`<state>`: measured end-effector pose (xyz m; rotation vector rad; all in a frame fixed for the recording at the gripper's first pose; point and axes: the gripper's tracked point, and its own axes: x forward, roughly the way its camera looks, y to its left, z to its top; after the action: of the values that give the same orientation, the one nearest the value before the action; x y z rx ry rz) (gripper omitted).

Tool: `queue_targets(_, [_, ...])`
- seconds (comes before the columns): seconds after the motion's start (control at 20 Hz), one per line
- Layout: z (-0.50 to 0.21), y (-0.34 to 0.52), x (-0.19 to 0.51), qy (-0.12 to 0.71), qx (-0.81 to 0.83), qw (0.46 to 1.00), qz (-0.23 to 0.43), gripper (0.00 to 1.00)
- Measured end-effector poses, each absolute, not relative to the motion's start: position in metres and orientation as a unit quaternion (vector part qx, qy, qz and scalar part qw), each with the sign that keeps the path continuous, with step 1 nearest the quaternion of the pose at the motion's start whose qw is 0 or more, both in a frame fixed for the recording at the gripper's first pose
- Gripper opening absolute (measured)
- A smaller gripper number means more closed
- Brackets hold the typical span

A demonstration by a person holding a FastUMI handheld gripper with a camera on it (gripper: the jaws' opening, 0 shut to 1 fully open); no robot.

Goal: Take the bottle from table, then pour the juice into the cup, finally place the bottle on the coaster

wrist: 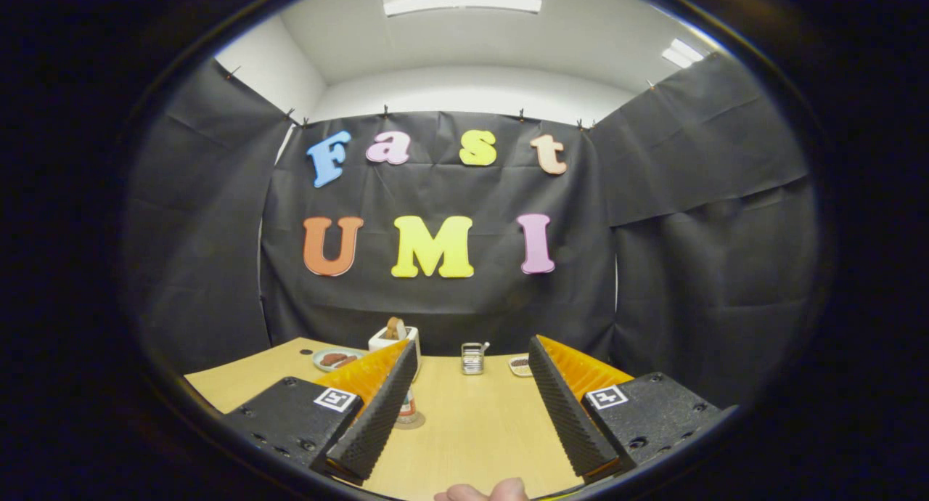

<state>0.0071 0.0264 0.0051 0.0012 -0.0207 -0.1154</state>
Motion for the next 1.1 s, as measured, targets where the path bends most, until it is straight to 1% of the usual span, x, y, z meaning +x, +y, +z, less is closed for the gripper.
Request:
queue_targets(0.6, [0.001,0.040,0.006,0.005,-0.020,0.999,-0.047,0.99])
queue_targets(1.1, [0.005,0.045,0.005,-0.001,-0.027,0.998,-0.050,0.99])
